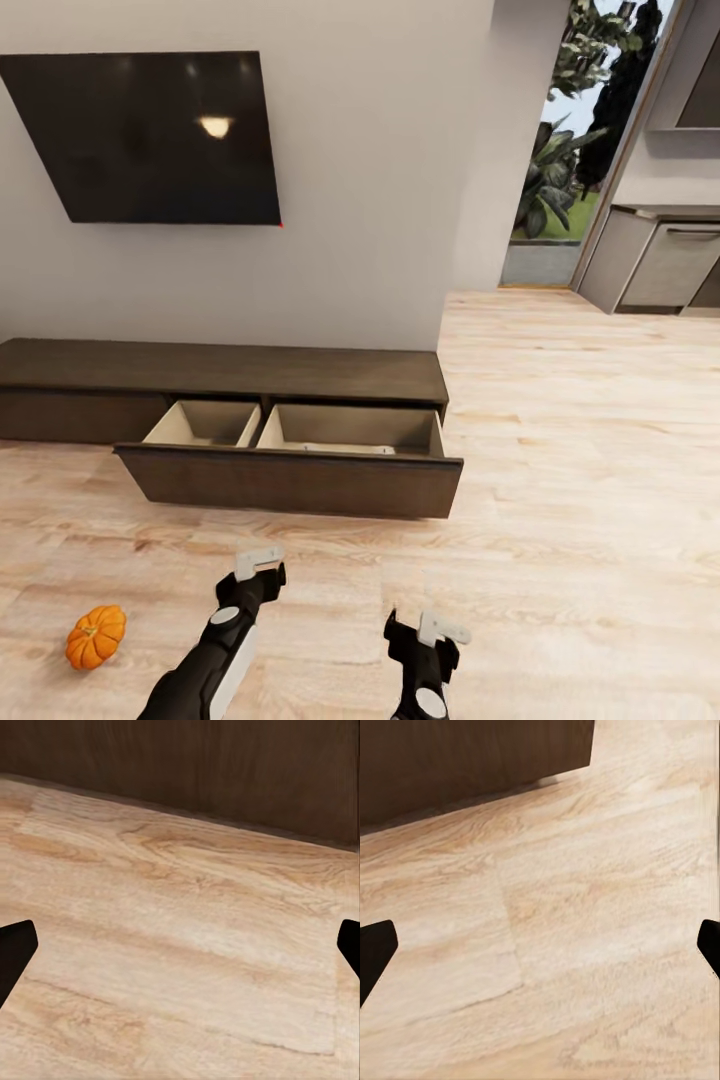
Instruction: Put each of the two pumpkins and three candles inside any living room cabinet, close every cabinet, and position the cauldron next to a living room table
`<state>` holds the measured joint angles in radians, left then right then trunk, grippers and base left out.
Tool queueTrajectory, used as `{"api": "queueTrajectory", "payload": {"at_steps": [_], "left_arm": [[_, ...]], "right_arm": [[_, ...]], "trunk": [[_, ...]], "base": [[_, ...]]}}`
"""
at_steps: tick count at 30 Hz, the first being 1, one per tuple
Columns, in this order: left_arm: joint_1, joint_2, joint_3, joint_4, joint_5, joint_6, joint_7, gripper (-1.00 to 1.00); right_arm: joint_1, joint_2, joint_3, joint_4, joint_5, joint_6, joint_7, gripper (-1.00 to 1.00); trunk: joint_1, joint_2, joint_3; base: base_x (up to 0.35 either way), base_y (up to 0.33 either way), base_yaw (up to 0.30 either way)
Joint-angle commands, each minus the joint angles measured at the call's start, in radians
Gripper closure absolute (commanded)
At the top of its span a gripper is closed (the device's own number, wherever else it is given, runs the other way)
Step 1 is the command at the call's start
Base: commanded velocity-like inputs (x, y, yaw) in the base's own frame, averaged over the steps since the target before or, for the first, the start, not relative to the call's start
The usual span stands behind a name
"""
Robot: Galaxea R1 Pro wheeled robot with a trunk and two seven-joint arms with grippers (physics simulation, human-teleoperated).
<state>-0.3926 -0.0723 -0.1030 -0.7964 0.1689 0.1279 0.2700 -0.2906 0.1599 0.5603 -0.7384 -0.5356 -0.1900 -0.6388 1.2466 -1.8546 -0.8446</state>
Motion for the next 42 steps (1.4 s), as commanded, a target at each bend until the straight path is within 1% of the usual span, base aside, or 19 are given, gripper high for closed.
{"api": "queueTrajectory", "payload": {"at_steps": [1, 2, 6, 10, 13, 16, 18, 26, 34, 36, 40, 41, 42], "left_arm": [[0.000, 0.000, -0.006, 0.006, 0.000, -0.010, 0.000, -1.00], [0.000, 0.000, -0.019, 0.014, 0.000, -0.025, 0.000, -1.00], [0.000, 0.000, -0.050, 0.027, 0.000, -0.048, 0.000, -1.00], [0.000, 0.000, -0.059, 0.030, -0.001, -0.053, 0.000, -1.00], [0.000, -0.001, -0.065, 0.031, -0.002, -0.054, 0.000, -1.00], [0.000, -0.001, -0.066, 0.031, -0.002, -0.056, 0.000, -1.00], [0.000, -0.001, -0.066, 0.032, -0.001, -0.073, 0.000, -1.00], [0.000, -0.001, -0.066, 0.073, 0.000, -0.168, 0.001, -1.00], [0.000, 0.000, -0.066, 0.077, -0.002, -0.181, 0.003, -1.00], [0.000, 0.000, -0.066, 0.077, -0.002, -0.181, 0.002, -1.00], [0.000, 0.000, -0.066, 0.077, -0.003, -0.182, 0.002, -1.00], [0.000, 0.000, -0.066, 0.077, -0.007, -0.182, 0.002, -1.00], [0.001, 0.000, -0.066, 0.077, -0.015, -0.182, 0.002, -1.00]], "right_arm": [[0.000, 0.000, 0.007, 0.014, 0.000, -0.018, 0.000, -1.00], [0.000, -0.001, 0.017, 0.037, 0.000, -0.044, 0.001, -1.00], [0.003, 0.000, 0.030, 0.077, 0.002, -0.084, 0.021, -1.00], [0.006, 0.001, 0.029, 0.088, -0.005, -0.122, 0.029, -1.00], [0.007, 0.001, 0.030, 0.105, -0.009, -0.174, 0.031, -1.00], [0.007, 0.001, 0.032, 0.132, -0.003, -0.183, 0.033, -1.00], [0.007, 0.001, 0.034, 0.146, 0.001, -0.187, 0.039, -1.00], [0.007, -0.002, 0.034, 0.171, 0.004, -0.189, 0.051, -1.00], [0.002, 0.002, 0.034, 0.173, 0.008, -0.193, 0.053, -1.00], [-0.016, 0.002, 0.033, 0.167, 0.009, -0.189, 0.053, -1.00], [-0.128, 0.005, 0.032, 0.177, 0.006, -0.175, 0.055, -1.00], [-0.177, 0.006, 0.031, 0.199, 0.006, -0.170, 0.068, -1.00], [-0.203, 0.007, 0.032, 0.210, 0.006, -0.167, 0.082, -1.00]], "trunk": [[0.004, -0.007, -0.003], [0.008, -0.014, -0.006], [0.023, -0.042, -0.019], [0.038, -0.070, -0.031], [0.050, -0.091, -0.041], [0.061, -0.112, -0.050], [0.069, -0.126, -0.056], [0.100, -0.182, -0.082], [0.130, -0.238, -0.107], [0.138, -0.252, -0.113], [0.153, -0.280, -0.125], [0.157, -0.287, -0.129], [0.161, -0.294, -0.132]], "base": [[0.000, 0.000, 0.000], [0.000, 0.000, 0.000], [0.000, 0.000, 0.000], [0.000, 0.000, 0.000], [0.000, 0.000, 0.000], [0.000, 0.000, 0.000], [0.000, 0.000, 0.000], [0.000, 0.000, 0.000], [0.000, 0.000, 0.000], [0.000, 0.000, 0.000], [0.000, 0.000, 0.000], [0.000, 0.000, 0.000], [0.000, 0.000, 0.000]]}}
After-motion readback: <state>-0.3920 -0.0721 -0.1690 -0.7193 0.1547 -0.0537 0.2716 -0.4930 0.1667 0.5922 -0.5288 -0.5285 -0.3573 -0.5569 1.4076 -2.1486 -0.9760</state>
